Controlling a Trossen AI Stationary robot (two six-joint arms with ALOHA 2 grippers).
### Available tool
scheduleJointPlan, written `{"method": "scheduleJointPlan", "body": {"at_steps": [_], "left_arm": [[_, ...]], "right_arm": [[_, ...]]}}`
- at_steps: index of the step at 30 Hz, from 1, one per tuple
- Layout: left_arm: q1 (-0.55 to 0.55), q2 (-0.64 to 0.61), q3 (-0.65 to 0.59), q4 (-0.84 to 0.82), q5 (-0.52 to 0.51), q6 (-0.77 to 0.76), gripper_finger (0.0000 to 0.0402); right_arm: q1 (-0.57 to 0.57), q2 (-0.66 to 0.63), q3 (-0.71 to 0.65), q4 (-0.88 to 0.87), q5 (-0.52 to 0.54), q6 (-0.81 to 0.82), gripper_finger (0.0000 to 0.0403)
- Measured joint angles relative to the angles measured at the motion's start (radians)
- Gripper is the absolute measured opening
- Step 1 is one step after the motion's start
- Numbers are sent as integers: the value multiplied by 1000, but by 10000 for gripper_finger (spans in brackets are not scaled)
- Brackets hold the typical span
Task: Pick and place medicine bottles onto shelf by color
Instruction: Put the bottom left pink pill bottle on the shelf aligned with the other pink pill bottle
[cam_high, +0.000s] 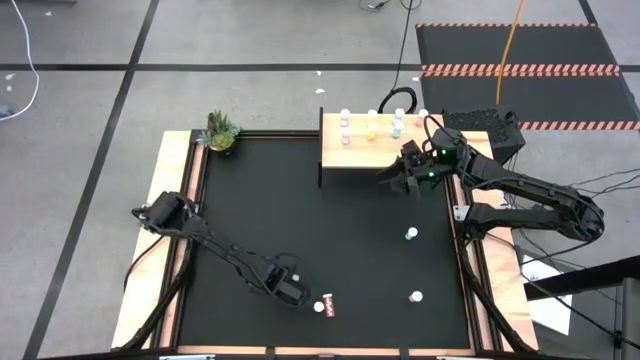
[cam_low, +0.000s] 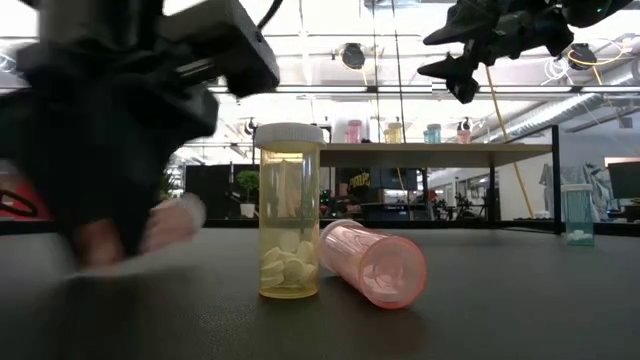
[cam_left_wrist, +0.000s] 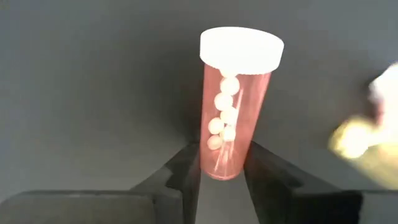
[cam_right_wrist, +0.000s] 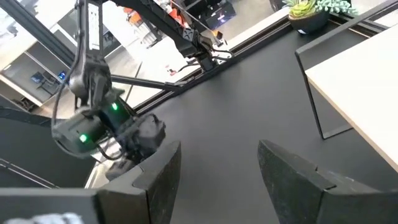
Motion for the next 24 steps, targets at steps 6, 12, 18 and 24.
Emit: {"method": "scheduleJointPlan", "body": {"at_steps": [6, 12, 18, 24], "left_arm": [[4, -130, 2, -45, -287, 220, 96], [41, -230, 4, -8, -531, 665, 110], [125, -259, 5, 86, -562, 1075, 104], [238, -268, 6, 193, -557, 1387, 109]], "right_arm": [[30, 38, 0, 94, 0, 66, 208], [180, 143, 0, 349, 5, 129, 208], [318, 260, 37, 520, 110, 72, 208], [387, 294, 105, 518, 163, -55, 234]]}}
